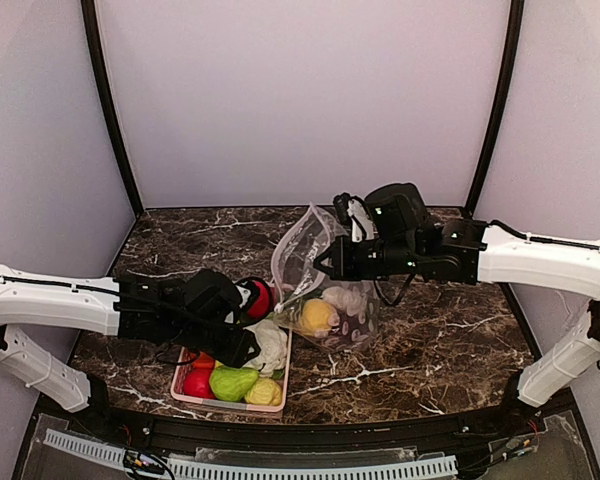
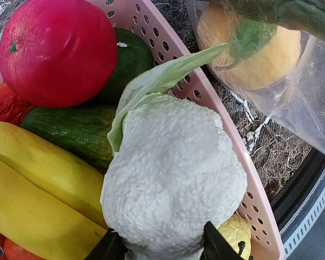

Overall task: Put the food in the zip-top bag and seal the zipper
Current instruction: Pick up the fake vegetable from the bin.

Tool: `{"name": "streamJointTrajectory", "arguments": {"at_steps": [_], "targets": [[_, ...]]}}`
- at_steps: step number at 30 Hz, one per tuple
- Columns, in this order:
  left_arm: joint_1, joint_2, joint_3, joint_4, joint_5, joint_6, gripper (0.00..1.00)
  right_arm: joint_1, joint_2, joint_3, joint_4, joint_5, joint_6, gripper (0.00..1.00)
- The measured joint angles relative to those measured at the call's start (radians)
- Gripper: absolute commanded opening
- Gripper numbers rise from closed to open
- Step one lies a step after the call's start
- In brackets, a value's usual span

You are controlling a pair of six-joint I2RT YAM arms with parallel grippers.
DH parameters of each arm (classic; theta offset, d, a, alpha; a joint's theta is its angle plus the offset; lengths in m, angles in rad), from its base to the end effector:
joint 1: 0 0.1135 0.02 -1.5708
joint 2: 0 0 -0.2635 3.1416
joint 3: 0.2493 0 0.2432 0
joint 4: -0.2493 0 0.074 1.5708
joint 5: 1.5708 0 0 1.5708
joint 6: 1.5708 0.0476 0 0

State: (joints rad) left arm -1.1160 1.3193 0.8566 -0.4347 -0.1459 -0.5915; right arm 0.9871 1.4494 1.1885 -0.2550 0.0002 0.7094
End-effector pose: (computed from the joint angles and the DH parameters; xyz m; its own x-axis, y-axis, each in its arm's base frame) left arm 0.1238 -0.2374 0.2225 -0.7584 0.2952 -0.5811 0.5133 0.8200 -0.2534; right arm 0.1858 0.2812 0.3123 -0.7498 0.0468 -0.6601 -0.4560 0.6864 0.5665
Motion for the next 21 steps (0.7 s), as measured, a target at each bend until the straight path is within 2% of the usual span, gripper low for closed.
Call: {"name": "streamJointTrajectory", "arguments": {"at_steps": [8, 21], "targets": [[0.0, -0.032, -0.019, 0.014, 0.002, -0.027, 0.24, 0.0, 0.0, -0.006, 0.001, 0.0, 0.003, 0.0], [0.0, -0.19, -0.027, 0.014, -0.005, -0.072, 0.21, -0.001, -0.003, -0.013, 0.001, 0.0, 0.007, 0.0]]}}
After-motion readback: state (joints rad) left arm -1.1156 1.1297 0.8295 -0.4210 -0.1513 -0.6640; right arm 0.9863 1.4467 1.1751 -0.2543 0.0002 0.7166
